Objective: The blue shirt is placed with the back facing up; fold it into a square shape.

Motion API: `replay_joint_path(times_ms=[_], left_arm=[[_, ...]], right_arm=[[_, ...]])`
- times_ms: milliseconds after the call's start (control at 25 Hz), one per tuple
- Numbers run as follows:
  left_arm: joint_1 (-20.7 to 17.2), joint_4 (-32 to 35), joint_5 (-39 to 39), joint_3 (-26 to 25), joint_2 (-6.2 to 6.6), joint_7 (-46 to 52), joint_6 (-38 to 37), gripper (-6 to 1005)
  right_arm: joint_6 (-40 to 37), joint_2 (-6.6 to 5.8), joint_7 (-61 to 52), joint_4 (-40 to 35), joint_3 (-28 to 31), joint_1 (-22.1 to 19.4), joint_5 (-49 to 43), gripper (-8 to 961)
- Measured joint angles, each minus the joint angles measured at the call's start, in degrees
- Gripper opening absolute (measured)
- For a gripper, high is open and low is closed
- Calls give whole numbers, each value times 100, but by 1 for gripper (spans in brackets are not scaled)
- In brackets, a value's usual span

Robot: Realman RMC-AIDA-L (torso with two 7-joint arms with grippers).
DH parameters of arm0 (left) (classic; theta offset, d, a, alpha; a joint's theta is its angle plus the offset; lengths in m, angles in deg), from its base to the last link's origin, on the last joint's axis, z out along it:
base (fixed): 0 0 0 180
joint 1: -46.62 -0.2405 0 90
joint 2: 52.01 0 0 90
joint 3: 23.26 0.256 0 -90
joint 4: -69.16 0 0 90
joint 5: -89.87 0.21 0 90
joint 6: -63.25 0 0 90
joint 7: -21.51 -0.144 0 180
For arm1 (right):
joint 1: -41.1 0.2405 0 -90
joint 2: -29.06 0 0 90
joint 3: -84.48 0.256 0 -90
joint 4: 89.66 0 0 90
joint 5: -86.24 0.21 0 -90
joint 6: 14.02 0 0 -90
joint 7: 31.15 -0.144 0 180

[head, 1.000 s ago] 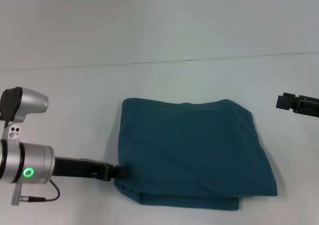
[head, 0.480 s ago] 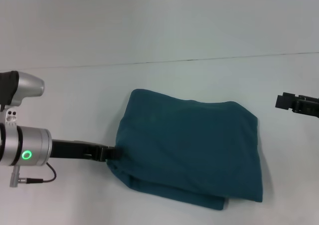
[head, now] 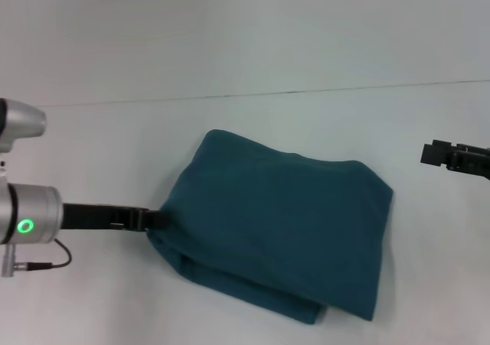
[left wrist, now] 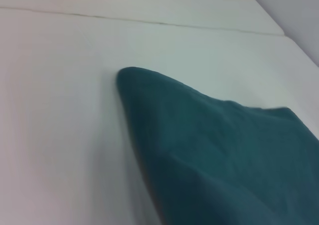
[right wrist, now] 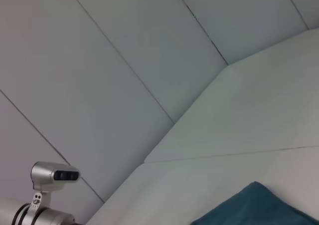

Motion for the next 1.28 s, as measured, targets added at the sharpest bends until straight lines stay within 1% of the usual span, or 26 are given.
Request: replay_joint_path(times_ms=[200,360,560,680,880,1000,1160,1280], left_arm=[[-173,21,0,-253,9,0,-53,52],[-268,26,0,-448,-6,-59,-392,51],[-321,40,0,-466,-3,-73,-971,52],[-348,36,0,-450,-16,-74,-1156,52],[-404,-2,-9,-420,-123,-114,-1366,52],[-459,-10,-7,-416,-162,-147,-1405,56],[-535,43,-42,-468,-166,-204,-1488,61],[-563,105,-35,-573,-135,-241,-1605,64]], right_arm=[[12,0,4,-1,-15,16,0,927],[14,-14,-16,-9,-17,27,0,927],[-8,-26,-14,-9,-21,43,0,927],[-19,-27,1,-8,-27,44,0,927],[-35,-27,9,6,-27,37,-6,927],[-46,-27,10,8,-27,28,-8,927],[-82,-27,8,9,-26,9,-9,927],[-98,-27,3,8,-26,-5,-9,927]])
